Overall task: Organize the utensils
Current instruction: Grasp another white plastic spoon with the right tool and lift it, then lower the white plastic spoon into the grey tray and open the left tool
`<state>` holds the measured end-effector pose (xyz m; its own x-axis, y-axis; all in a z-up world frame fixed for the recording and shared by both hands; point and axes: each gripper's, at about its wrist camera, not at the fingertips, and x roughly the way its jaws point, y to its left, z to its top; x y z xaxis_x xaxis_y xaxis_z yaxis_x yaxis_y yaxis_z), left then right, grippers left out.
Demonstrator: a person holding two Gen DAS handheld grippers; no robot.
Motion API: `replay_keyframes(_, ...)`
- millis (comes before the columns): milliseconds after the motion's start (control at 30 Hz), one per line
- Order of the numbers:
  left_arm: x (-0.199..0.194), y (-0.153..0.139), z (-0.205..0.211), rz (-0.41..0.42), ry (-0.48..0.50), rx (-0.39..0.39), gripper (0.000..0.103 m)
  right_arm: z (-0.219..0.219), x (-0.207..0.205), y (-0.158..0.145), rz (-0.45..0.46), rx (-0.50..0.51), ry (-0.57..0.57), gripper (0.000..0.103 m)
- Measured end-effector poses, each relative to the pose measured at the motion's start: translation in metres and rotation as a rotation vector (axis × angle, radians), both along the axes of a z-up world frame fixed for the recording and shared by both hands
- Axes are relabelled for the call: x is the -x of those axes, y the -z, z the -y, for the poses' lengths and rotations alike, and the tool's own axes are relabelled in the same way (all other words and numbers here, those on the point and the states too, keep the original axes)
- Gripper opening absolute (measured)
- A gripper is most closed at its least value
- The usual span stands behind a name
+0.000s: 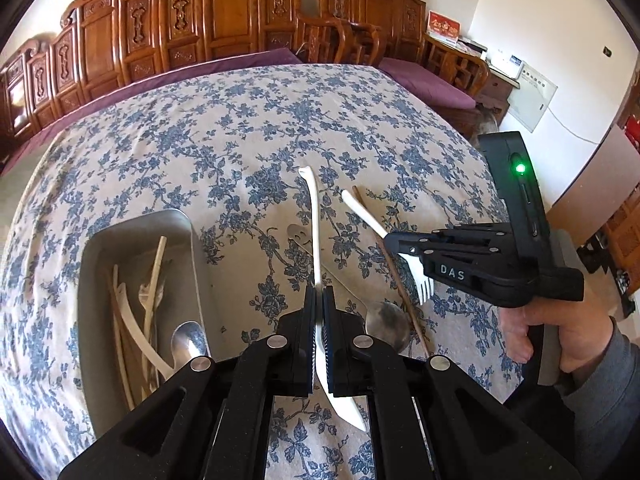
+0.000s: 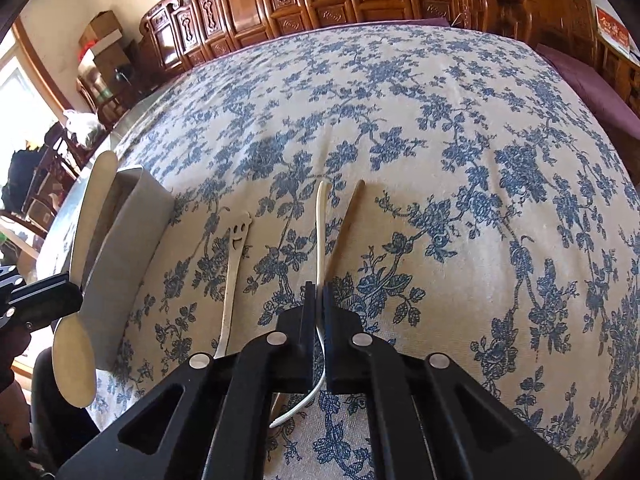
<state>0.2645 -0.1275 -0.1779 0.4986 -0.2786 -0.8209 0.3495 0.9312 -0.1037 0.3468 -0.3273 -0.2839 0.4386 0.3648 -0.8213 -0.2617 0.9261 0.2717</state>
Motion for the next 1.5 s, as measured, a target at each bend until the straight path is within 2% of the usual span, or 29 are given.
replay_keyframes(267, 0.004, -0.011, -0.012, 0.017, -0.025, -0.012, 0.003, 0.005, 0.003, -0.014, 0.038, -0.036, 0.016, 0.004)
replay_keyframes(667, 0.006, -0.026, -0.051, 0.036, -0.095, -0.029, 0.003, -0.019, 0.019, -0.037, 0.111, -0.073, -0.043, 0.004)
replay_keyframes(933, 0.005, -0.029, -0.08, 0.037, -0.143, -0.064, 0.003, -0.041, 0.027, -0.041, 0.127, -0.072, -0.083, 0.004)
replay_keyframes(1067, 0.002, -0.023, -0.095, 0.028, -0.162, -0.092, 0.003, -0.047, 0.029, -0.038, 0.124, -0.067, -0.089, 0.004)
replay_keyframes(1400, -0.011, 0.022, -0.126, -0.066, -0.201, -0.151, 0.003, -0.051, 0.034, -0.034, 0.126, -0.059, -0.077, 0.004)
replay_keyframes(1500, -0.014, 0.029, -0.129, -0.07, -0.204, -0.168, 0.003, -0.054, 0.035, -0.034, 0.128, -0.05, -0.081, 0.004)
